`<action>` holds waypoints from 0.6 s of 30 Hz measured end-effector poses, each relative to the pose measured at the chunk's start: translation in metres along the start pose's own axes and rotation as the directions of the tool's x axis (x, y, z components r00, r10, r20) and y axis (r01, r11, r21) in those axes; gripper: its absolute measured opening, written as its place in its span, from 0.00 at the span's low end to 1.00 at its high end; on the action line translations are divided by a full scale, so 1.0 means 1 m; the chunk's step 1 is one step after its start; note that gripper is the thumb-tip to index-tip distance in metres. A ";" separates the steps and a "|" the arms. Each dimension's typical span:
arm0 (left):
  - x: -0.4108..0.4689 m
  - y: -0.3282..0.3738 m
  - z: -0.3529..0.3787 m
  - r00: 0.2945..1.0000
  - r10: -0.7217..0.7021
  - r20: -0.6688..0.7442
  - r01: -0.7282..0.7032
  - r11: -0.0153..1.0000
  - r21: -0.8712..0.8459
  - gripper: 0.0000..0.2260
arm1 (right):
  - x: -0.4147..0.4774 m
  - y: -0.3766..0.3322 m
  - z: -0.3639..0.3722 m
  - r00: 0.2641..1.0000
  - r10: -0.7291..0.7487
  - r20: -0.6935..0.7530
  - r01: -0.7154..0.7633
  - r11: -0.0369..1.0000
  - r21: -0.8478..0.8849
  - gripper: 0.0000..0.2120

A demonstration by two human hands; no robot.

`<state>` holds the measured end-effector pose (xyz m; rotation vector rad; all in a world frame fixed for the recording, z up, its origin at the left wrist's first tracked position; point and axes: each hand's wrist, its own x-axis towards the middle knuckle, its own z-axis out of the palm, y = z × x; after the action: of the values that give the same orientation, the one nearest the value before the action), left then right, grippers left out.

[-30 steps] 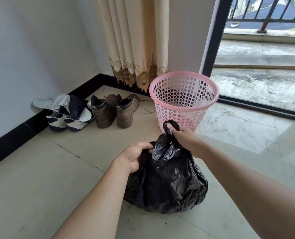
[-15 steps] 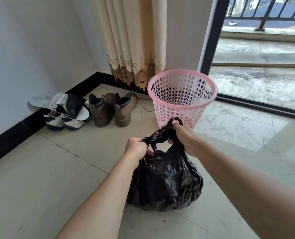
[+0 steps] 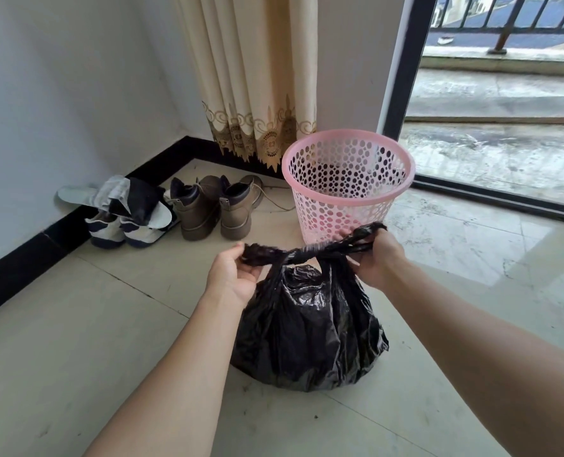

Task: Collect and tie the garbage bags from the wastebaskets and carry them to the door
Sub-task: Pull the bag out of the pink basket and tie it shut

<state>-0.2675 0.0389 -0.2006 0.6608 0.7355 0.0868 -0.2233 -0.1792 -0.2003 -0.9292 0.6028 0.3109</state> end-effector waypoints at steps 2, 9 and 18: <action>0.007 0.001 -0.016 0.986 0.112 -0.126 -0.088 0.979 0.185 0.10 | 0.006 -0.005 -0.018 0.998 0.044 -0.043 -0.035 0.982 0.188 0.17; 0.014 -0.007 -0.065 0.818 0.561 0.124 -0.245 0.145 0.959 0.06 | 0.017 -0.006 -0.065 0.952 0.035 -0.304 -0.101 0.973 -0.207 0.13; 0.003 -0.028 -0.045 0.976 -0.090 0.200 -0.217 -0.299 0.929 0.22 | 0.003 -0.008 -0.040 0.876 0.323 0.358 -0.249 0.939 -0.238 0.29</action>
<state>-0.2985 0.0413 -0.2443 2.4419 0.3691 -0.6440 -0.2310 -0.2167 -0.2155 -0.9208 0.3394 0.8151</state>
